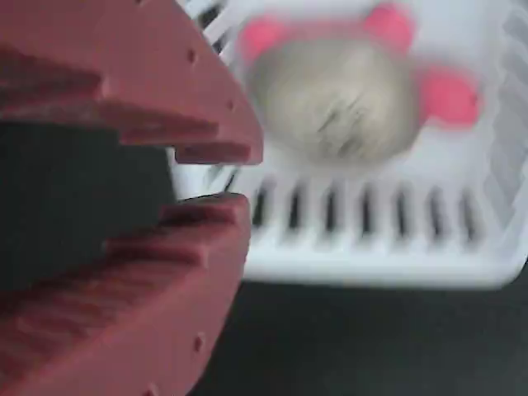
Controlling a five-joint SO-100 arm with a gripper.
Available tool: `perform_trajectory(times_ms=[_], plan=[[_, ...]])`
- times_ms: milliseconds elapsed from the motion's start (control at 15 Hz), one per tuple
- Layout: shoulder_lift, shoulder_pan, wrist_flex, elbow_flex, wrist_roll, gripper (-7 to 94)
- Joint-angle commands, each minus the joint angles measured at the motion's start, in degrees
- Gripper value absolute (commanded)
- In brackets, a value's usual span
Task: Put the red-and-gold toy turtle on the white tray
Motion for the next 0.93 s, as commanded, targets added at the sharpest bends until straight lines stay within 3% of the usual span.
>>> perform_trajectory(times_ms=[0, 467, 867], plan=[[22.3, 3.7, -10.9, 19.0, -7.1, 0], [61.8, 12.0, -16.8, 67.9, -15.1, 0], [78.6, 10.6, -5.6, 80.5, -15.4, 0]])
